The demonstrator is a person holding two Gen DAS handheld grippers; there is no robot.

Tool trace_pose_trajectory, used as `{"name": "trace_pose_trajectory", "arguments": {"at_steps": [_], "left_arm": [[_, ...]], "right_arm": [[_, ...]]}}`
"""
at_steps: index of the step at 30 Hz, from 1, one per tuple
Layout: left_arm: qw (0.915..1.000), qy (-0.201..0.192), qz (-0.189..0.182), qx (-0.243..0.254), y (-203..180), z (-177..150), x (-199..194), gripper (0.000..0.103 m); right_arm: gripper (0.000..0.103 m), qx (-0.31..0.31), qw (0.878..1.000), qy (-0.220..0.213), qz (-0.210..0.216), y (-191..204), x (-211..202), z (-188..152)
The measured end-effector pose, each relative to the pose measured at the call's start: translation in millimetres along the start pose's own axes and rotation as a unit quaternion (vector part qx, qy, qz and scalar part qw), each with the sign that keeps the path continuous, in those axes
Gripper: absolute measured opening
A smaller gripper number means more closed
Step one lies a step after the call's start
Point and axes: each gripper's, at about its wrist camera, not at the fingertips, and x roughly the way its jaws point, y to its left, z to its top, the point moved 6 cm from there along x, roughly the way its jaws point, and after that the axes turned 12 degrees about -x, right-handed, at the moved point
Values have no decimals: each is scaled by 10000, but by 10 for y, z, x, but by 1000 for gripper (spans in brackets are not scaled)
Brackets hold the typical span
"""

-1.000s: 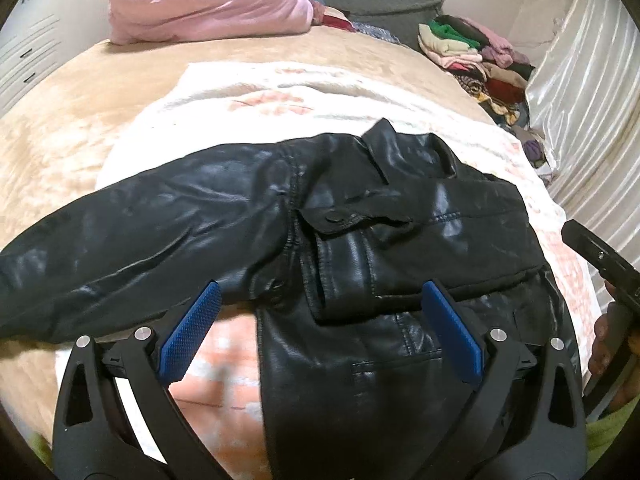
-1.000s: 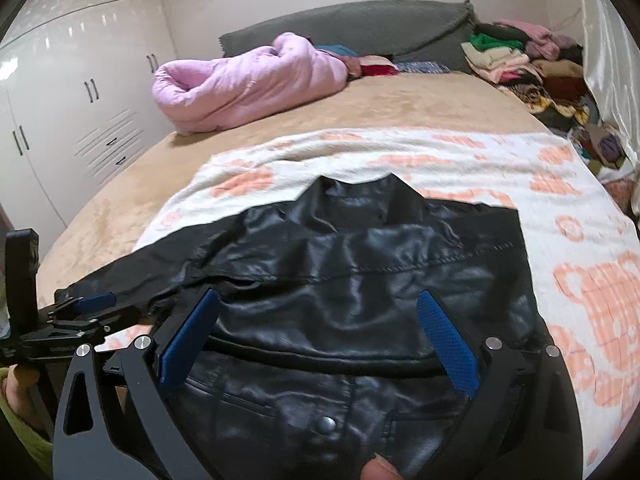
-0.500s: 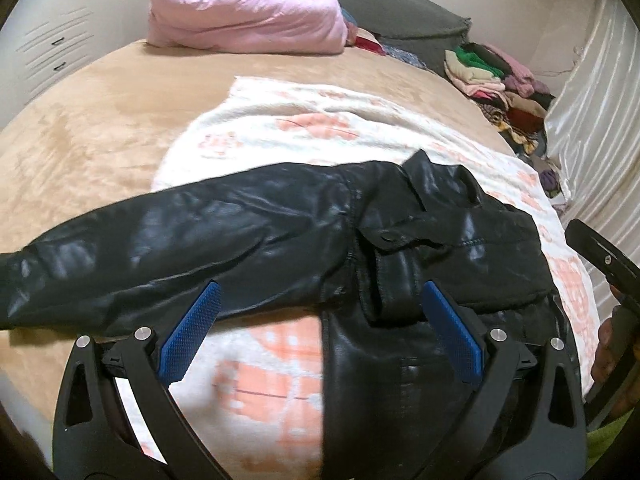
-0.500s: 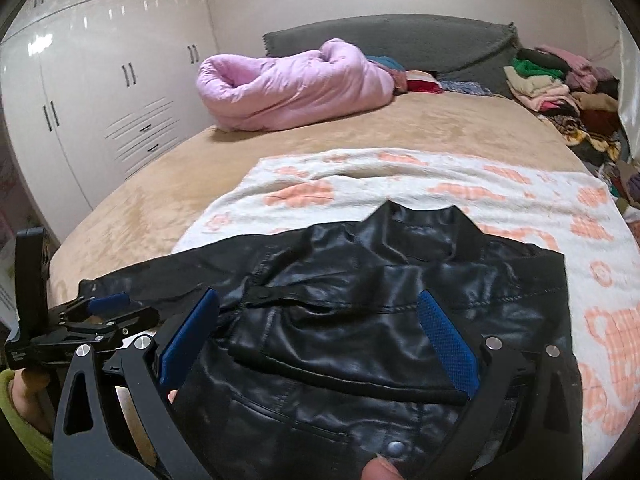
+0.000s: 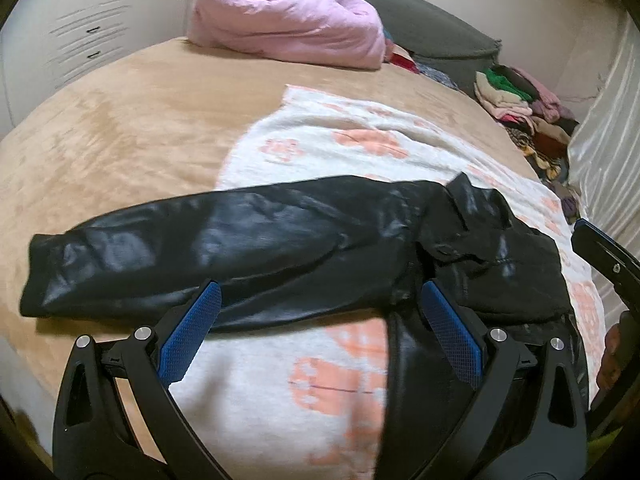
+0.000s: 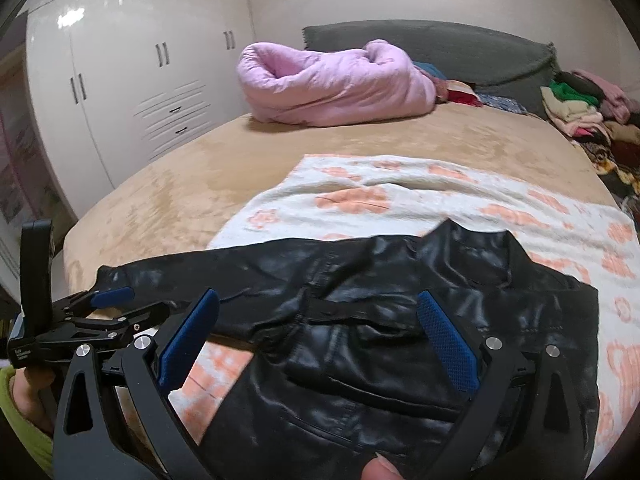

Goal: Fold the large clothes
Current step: 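Grasp the other sleeve cuff with the left gripper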

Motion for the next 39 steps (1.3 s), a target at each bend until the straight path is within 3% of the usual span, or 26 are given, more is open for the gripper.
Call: {"name": "trace_pose_trajectory", "arguments": {"at_steps": [18,29,39], "left_arm": [[9931,-236,540,-1013,1011,189,-132,94],[9780,-356,824,-1886,1679,208,-225,94],[9668,-351,849,-2384,2066,119,-132,94]], "right_arm": [[99,-625,9963,-18,596,789,411,361],[99,-904,9909,205,979,1336,742,399],[99,-1016,9885,455,1025,1503,950,182]]}}
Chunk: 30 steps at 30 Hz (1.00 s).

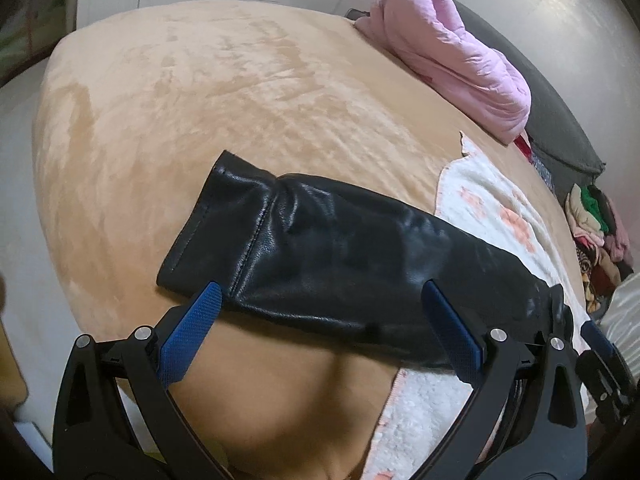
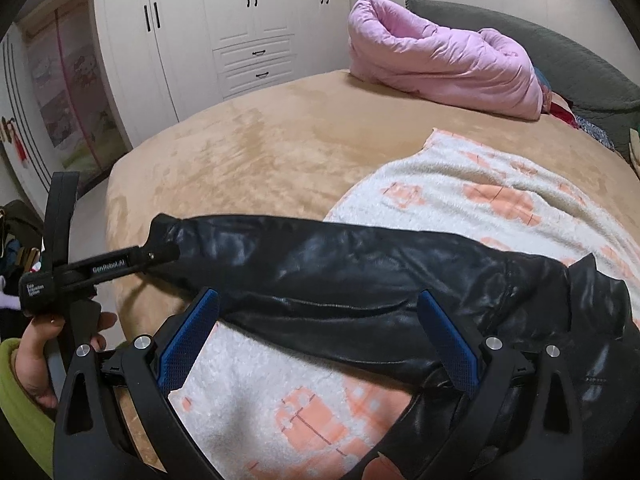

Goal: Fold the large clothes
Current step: 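Grasp the other sleeve cuff with the left gripper, then lift the sleeve with the left gripper and fold it across the jacket front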

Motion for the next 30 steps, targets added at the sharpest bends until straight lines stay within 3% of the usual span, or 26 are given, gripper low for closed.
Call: {"name": "trace_pose_trajectory", "arguments": {"at_steps": [8,11,18,19,20,21,23,25,30], "left_arm": [[9982,-134,53,-581,313,53,-101,94],[9966,54,188,-801,413,13,23,94],[9970,38,61,-767,372,10,110,93],[9972,38,37,-744,352,17,129,86],[9976,23,-8,-694,325,21,146,65],[9979,23,-33,-647,298,32,176,50],[9981,23,-39,-607,275,51,233,32],[9971,80,-429,-625,206,57,225,11],[9980,-173,-548,-259,31,104,59,5]], "right_arm": [[99,178,9998,-34,-87,-85,-30,-118],[99,296,9995,-34,-87,-127,-44,-159],[99,537,9984,-100,-144,-274,-146,-283],[99,597,9981,-102,-145,-303,-156,-300],[99,653,9977,-96,-149,-330,-164,-317],[99,707,9973,-92,-174,-366,-177,-340],[99,815,9964,-88,-236,-442,-204,-388],[99,891,9956,-84,-272,-496,-224,-418],[99,1092,9932,-152,-380,-650,-307,-476]]}}
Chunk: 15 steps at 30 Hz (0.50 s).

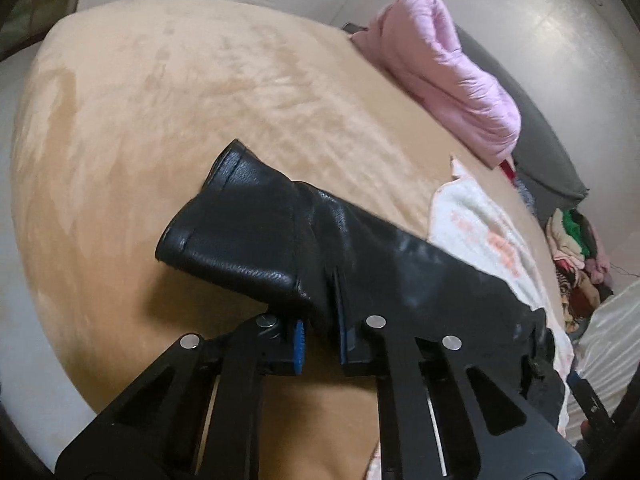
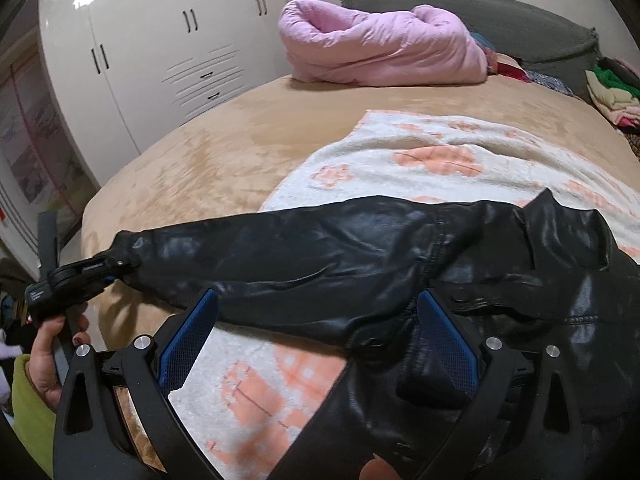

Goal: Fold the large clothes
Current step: 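Lift the sleeve with the left gripper and fold it across the jacket front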

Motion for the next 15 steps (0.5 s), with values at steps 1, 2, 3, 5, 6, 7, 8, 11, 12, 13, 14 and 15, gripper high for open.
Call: {"name": "trace_pose_trajectory", "arguments": {"at_steps": [1,2,3,5,6,7,8,11,12,13,14,15], "left_arm": [[10000,-13,-37,-1,-16,13,-9,4],[10000,-16,-81,-19,-28,26,-16,3],[9999,-16,-129,-23,-45,33,-34,2],[9998,-3,-192,-39,-84,33,-48,1],[9996,-29,-272,-14,-133,40,-88,0],[9995,-55,-308,18,-172,65,-103,0],[9994,-72,-348,28,-223,81,-129,0],[9985,-163,-511,116,-400,134,-238,0],[9979,-229,-573,181,-491,147,-293,0],[9974,-290,-617,234,-558,155,-341,0],[9970,-329,-637,284,-608,152,-370,0],[9964,-385,-662,369,-698,143,-413,0]], "right_arm": [[99,39,10000,-13,-2,-26,-16,-4],[99,71,10000,-22,-10,-51,-29,-4],[99,103,9999,-45,-17,-75,-58,-11],[99,133,9999,-77,-23,-100,-99,-10],[99,160,9998,-111,-30,-118,-130,-10],[99,189,9997,-144,-24,-136,-153,-8],[99,224,9996,-168,-21,-156,-177,-6],[99,343,9990,-272,-27,-231,-285,-15],[99,376,9988,-302,-18,-256,-326,-22],[99,399,9987,-323,-28,-283,-364,-30],[99,418,9986,-336,-46,-309,-386,-29],[99,457,9983,-364,-63,-345,-428,-37]]}}
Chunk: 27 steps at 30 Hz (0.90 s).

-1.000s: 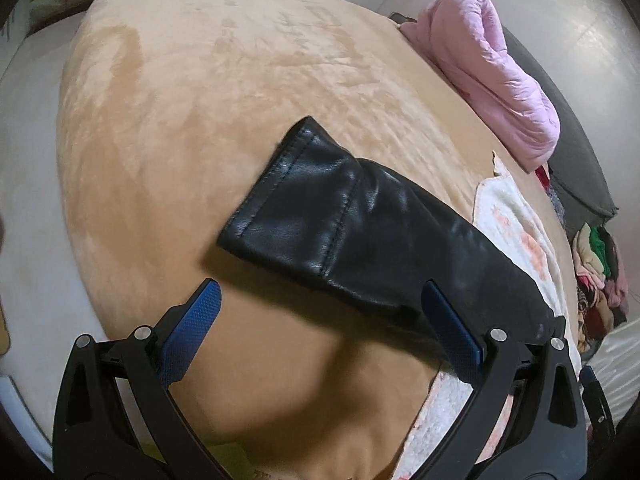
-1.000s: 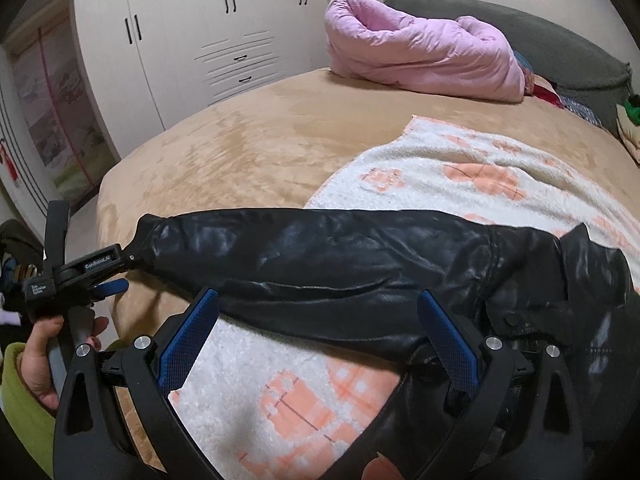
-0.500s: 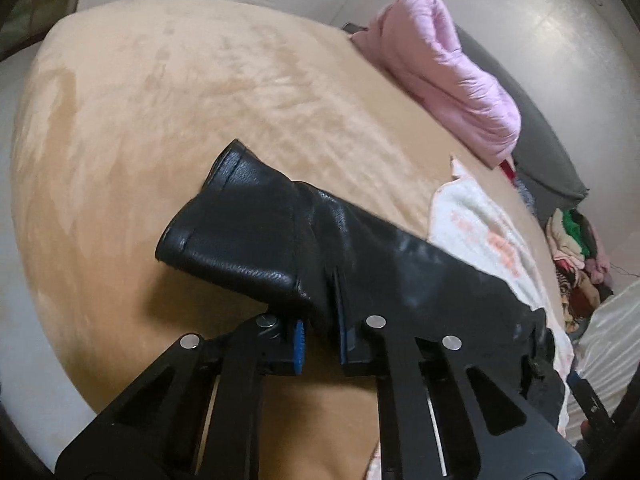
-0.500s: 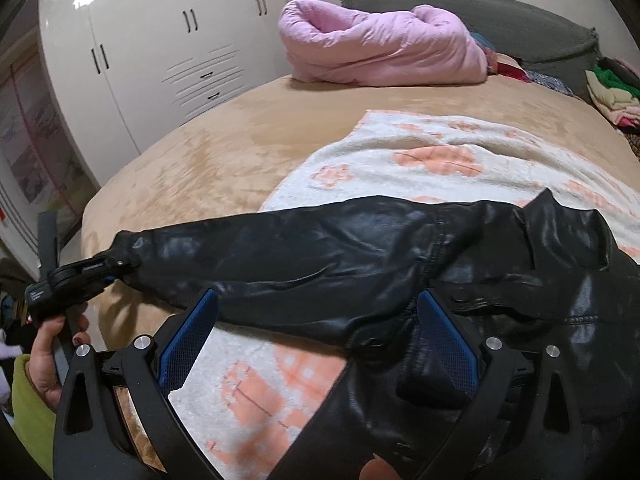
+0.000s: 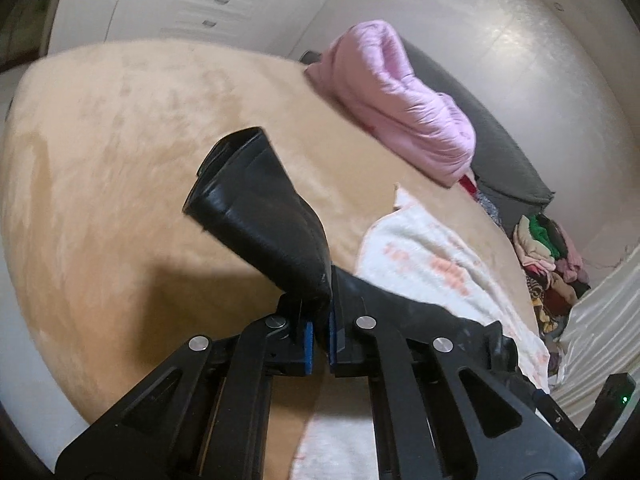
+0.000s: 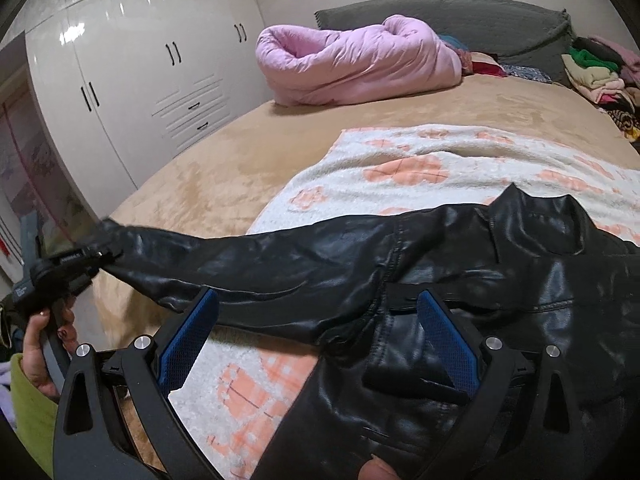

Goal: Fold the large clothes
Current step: 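Lift the sleeve with the left gripper and fold it across the jacket front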

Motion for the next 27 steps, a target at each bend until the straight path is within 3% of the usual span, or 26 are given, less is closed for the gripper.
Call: {"name": "trace_pose_trajectory", "arguments": {"at_steps": [15,27], "left_arm": [[9940,-95,-704,834,-1132,-188,-200,0],[9760,27,-1303,1742,-2209,-620,-262,0]], "right_arm": [[99,633,9965,-398,-380,-680,-630,-151],[99,1079,9901,-661,-611,-1196,-1075,-386]]}}
